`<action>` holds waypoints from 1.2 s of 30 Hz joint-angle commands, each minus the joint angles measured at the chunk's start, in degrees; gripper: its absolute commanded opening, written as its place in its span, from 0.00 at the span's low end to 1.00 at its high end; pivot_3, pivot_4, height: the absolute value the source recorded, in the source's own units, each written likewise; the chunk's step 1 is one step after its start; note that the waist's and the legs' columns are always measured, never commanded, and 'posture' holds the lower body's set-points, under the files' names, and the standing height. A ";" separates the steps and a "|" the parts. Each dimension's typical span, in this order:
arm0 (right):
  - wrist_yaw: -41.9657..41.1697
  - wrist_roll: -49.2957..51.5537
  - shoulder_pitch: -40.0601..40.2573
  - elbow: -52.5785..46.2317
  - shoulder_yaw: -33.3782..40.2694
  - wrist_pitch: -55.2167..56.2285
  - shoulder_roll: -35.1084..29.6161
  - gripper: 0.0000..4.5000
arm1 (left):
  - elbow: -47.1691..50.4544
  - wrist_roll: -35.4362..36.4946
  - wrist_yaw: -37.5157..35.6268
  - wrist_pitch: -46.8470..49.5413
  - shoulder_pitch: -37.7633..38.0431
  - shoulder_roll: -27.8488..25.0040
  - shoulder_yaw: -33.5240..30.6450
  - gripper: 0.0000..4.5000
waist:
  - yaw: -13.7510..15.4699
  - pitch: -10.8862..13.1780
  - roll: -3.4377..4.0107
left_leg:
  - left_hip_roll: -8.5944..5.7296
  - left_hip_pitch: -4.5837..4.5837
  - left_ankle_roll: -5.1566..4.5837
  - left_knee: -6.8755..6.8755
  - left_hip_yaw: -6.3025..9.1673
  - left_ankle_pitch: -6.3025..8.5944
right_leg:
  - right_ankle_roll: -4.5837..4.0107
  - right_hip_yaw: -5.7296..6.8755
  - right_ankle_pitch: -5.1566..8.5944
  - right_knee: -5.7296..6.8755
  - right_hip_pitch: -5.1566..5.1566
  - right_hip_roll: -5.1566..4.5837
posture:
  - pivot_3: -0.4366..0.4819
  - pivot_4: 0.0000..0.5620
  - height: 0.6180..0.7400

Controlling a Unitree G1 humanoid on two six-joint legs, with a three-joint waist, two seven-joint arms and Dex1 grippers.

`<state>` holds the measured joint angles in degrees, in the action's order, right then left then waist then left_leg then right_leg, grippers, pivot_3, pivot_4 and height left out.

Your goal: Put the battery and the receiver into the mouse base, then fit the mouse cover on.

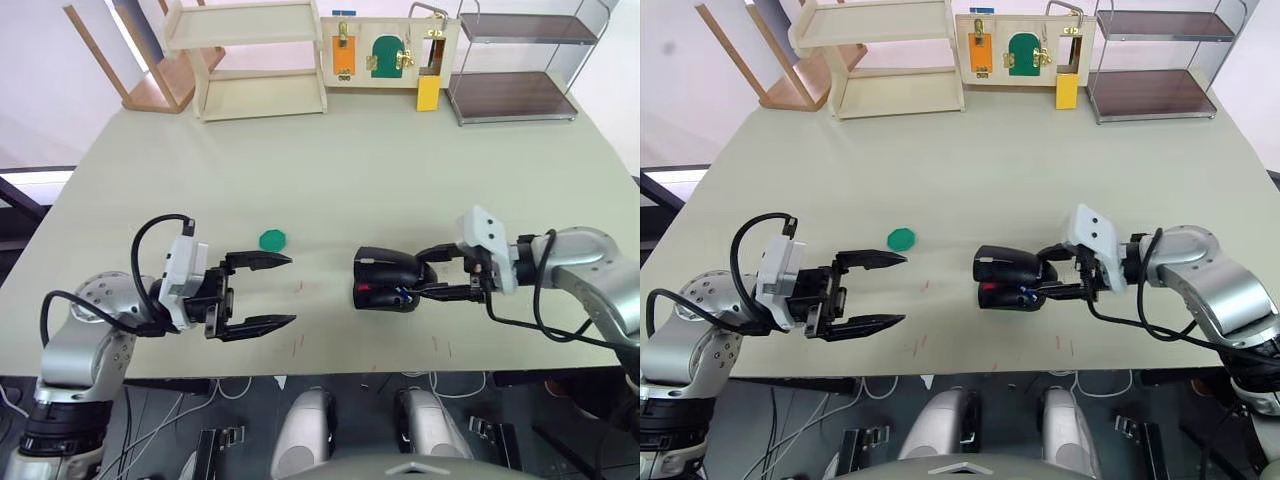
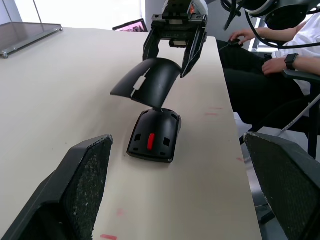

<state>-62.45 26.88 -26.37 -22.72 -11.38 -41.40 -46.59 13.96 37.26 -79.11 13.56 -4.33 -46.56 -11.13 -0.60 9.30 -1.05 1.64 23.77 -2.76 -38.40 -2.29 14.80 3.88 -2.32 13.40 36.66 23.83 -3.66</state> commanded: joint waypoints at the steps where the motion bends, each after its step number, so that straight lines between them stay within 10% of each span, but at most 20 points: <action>1: -0.61 -1.23 -2.57 -1.80 -2.28 -0.73 -0.48 0.51 | -0.14 0.20 -1.02 -0.99 -0.54 -1.03 -1.13 1.00 | -0.07 0.00 0.00 | 0.00 -0.01 0.00 0.00 -0.01 0.00 | 0.00 0.00 0.00 0.00 0.00 0.00 | 0.48 0.27 1.00; 36: -6.05 -18.10 -17.69 6.23 -19.60 -4.51 2.16 0.51 | -5.20 -1.88 -6.84 -4.84 -1.40 -3.32 -0.69 1.00 | -0.12 0.04 0.02 | -0.15 0.00 0.01 -0.03 0.06 -0.01 | 0.01 0.08 -0.01 0.09 0.01 0.01 | 0.48 0.27 1.00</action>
<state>-68.21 9.48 -43.16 -14.94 -31.05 -44.56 -43.56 7.79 35.03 -85.54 9.52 -5.61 -49.47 -11.10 -0.72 9.34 -1.03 1.50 23.77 -2.74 -38.43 -2.23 14.79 3.89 -2.25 13.39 36.75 23.84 -3.66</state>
